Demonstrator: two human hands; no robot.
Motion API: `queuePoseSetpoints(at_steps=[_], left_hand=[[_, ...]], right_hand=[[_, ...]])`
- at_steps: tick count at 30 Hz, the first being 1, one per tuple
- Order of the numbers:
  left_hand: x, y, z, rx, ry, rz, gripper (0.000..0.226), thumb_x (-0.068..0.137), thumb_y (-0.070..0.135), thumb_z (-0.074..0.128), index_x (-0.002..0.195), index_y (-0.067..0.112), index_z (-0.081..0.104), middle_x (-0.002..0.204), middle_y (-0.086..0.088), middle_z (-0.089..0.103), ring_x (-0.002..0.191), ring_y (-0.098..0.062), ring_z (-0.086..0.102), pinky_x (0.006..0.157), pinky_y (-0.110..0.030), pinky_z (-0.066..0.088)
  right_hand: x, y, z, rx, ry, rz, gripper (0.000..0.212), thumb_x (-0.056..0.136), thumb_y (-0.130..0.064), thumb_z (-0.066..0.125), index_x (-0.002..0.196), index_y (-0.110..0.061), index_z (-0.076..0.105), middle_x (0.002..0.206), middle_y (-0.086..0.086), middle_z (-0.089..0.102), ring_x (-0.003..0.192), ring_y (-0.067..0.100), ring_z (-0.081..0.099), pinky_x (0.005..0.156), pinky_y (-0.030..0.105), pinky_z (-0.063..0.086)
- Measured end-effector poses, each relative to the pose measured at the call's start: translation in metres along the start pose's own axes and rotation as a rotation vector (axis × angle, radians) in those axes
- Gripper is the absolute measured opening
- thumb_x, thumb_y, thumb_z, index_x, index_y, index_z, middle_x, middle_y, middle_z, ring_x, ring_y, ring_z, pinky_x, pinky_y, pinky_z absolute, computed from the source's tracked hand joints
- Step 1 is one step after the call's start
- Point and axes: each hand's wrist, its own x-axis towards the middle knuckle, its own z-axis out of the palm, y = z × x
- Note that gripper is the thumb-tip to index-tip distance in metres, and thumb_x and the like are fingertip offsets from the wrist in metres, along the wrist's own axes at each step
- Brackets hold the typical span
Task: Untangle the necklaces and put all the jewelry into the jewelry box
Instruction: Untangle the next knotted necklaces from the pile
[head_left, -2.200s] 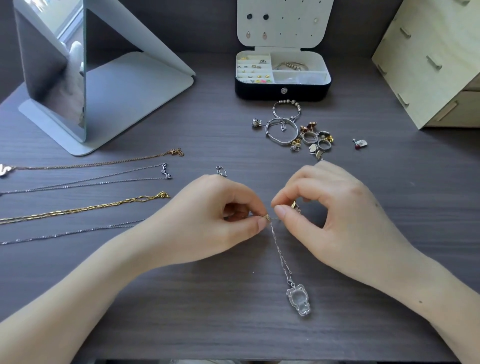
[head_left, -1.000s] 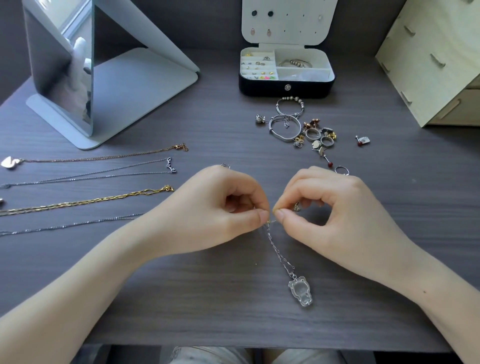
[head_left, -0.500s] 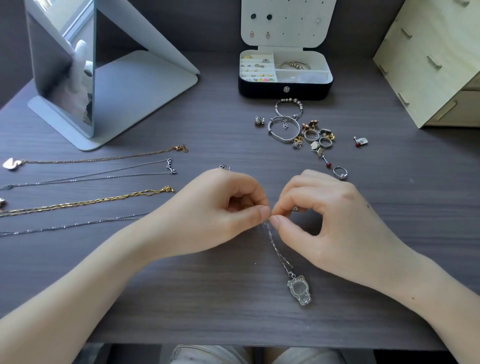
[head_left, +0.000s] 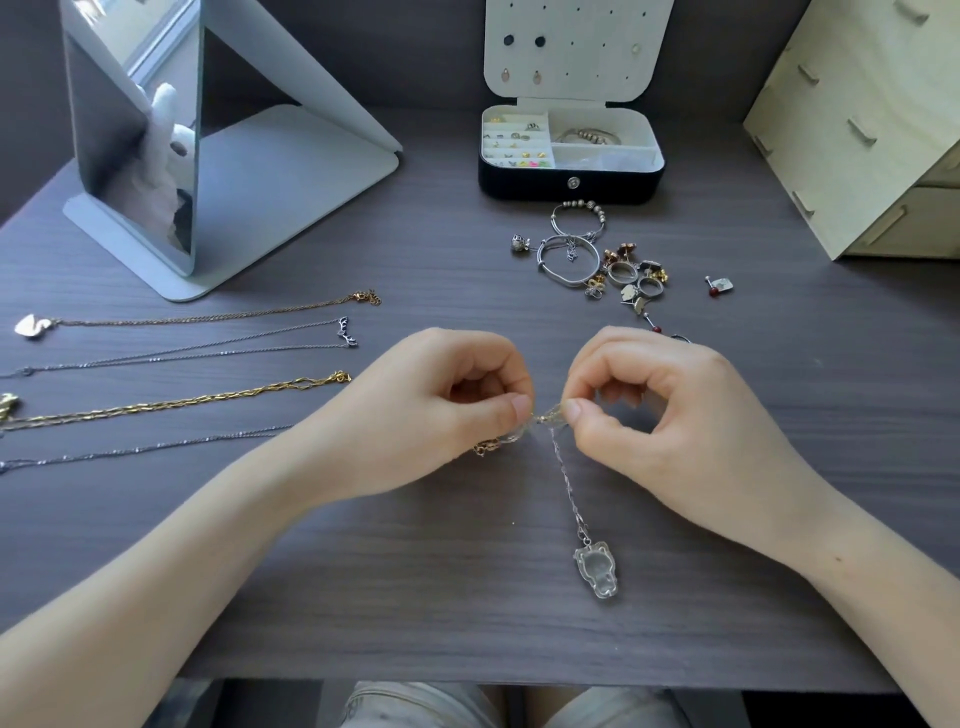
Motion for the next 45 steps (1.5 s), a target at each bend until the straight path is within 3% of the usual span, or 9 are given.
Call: queuePoseSetpoints(at_steps=[8,13,19,25,29,33,38,42,45], left_hand=[[-0.001,0.0004,-0.0002,0.034,-0.009,-0.002,0.012,0.076,0.031,0.059,0.071,0.021,0.064,0.055,-0.007,0.047,0.053,-0.011,0.038,0.053,-0.024,0.032],[-0.0025,0.0035,0.0025,0.122,0.026,0.055,0.009,0.072,0.034,0.064,0.071,0.026,0.067,0.051,0.007,0.026,0.051,-0.009,0.026,0.048,-0.016,0.021],[-0.0017,0.0033,0.004,0.143,0.042,0.078,0.01,0.076,0.032,0.062,0.068,0.026,0.066,0.045,0.007,0.028,0.046,-0.008,0.026,0.046,-0.013,0.022],[-0.0018,0.001,0.003,0.115,0.035,0.063,0.009,0.076,0.03,0.063,0.069,0.025,0.067,0.047,0.007,0.026,0.046,-0.009,0.024,0.046,-0.013,0.021],[-0.0014,-0.0008,0.0029,0.094,0.04,0.041,0.011,0.075,0.03,0.063,0.07,0.023,0.069,0.047,0.004,0.029,0.048,-0.009,0.025,0.046,-0.015,0.023],[-0.0011,-0.0003,0.0026,0.091,0.014,0.043,0.009,0.077,0.032,0.062,0.077,0.025,0.068,0.055,-0.015,0.04,0.049,-0.009,0.027,0.048,-0.02,0.026],[-0.0004,-0.0003,0.0039,0.087,0.026,0.031,0.01,0.077,0.035,0.061,0.083,0.029,0.067,0.054,-0.011,0.038,0.05,-0.009,0.029,0.049,-0.025,0.026],[-0.0002,-0.0003,0.0053,0.09,0.03,0.007,0.012,0.078,0.037,0.059,0.086,0.032,0.066,0.064,-0.019,0.05,0.056,-0.027,0.038,0.052,-0.036,0.033],[-0.0005,-0.001,0.0067,0.126,0.041,0.016,0.012,0.078,0.037,0.058,0.086,0.032,0.066,0.058,-0.008,0.047,0.052,-0.016,0.036,0.051,-0.027,0.033]], right_hand=[[0.0011,-0.0009,-0.0026,0.147,-0.037,0.127,0.013,0.074,-0.017,0.06,0.062,-0.02,0.059,0.067,-0.011,0.057,0.061,0.006,0.046,0.061,0.013,0.034],[0.0016,-0.002,-0.0033,0.179,-0.061,0.148,0.013,0.074,-0.018,0.06,0.062,-0.024,0.06,0.067,-0.01,0.057,0.058,0.006,0.045,0.059,0.018,0.036],[0.0006,-0.0028,-0.0051,0.16,-0.077,0.179,0.012,0.073,-0.021,0.06,0.061,-0.024,0.06,0.066,-0.005,0.057,0.056,0.005,0.044,0.057,0.015,0.034],[-0.0017,-0.0044,-0.0072,-0.092,-0.109,0.129,0.011,0.067,-0.024,0.056,0.056,-0.025,0.054,0.059,-0.01,0.052,0.061,0.012,0.046,0.057,0.016,0.035],[-0.0035,-0.0004,-0.0067,-0.211,-0.101,0.102,0.012,0.068,-0.029,0.056,0.057,-0.03,0.051,0.057,-0.018,0.048,0.066,0.004,0.047,0.062,0.012,0.033],[-0.0028,0.0015,-0.0047,-0.248,0.012,-0.029,0.012,0.076,-0.03,0.055,0.068,-0.024,0.061,0.067,-0.017,0.054,0.068,0.006,0.043,0.067,0.017,0.035],[-0.0013,0.0019,-0.0007,-0.299,0.044,-0.155,0.017,0.08,-0.024,0.056,0.077,-0.017,0.071,0.071,-0.007,0.062,0.069,0.015,0.05,0.069,0.025,0.039],[-0.0014,0.0042,-0.0011,-0.327,0.061,-0.181,0.015,0.079,-0.023,0.06,0.074,-0.016,0.072,0.068,-0.005,0.062,0.067,0.017,0.051,0.067,0.029,0.041],[-0.0016,0.0051,0.0005,-0.363,0.066,-0.196,0.013,0.078,-0.021,0.062,0.071,-0.014,0.07,0.066,-0.005,0.061,0.065,0.016,0.049,0.065,0.028,0.04]])
